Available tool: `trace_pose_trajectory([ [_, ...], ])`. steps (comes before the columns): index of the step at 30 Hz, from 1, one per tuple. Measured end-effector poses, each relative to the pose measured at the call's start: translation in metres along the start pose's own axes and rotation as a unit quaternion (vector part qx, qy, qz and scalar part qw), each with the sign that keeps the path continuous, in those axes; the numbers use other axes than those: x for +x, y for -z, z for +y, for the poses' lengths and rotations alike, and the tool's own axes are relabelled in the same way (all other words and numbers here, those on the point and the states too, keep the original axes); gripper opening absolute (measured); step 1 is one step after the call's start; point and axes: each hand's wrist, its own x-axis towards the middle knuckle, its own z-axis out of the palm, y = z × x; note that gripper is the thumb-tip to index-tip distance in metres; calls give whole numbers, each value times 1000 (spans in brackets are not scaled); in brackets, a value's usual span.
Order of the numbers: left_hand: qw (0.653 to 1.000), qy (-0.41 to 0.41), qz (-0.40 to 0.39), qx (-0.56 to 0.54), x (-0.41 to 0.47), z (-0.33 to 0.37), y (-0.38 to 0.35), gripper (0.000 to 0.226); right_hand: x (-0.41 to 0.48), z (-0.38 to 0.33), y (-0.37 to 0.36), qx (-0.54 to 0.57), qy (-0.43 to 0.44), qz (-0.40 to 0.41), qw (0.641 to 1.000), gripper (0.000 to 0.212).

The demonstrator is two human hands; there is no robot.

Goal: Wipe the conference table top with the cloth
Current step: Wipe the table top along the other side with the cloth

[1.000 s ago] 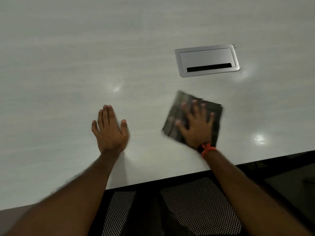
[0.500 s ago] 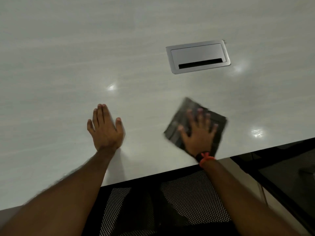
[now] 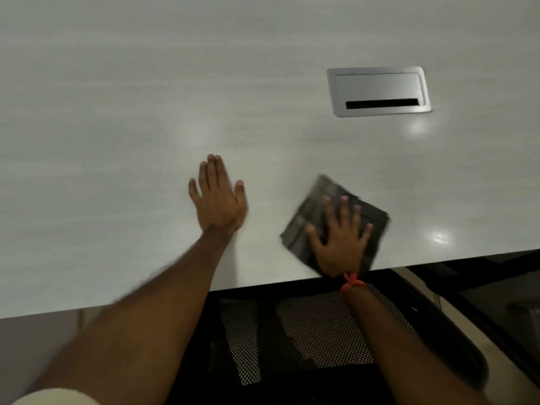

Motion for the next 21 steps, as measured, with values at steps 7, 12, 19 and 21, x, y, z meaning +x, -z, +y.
trace_pose_trajectory([
  [7,997,-74,2,-14,-5,-86,32,59,-42,-121,-23,-3,-3,3,1000,77],
  [12,999,-38,-19,22,5,-184,59,73,-18,-212,-33,5,143,-21,989,78],
  [19,998,-35,-47,30,12,-214,64,77,83,-258,-20,23,57,-23,998,75],
  [21,998,-32,-40,32,9,-213,64,77,37,-257,-29,11,77,-25,997,74],
])
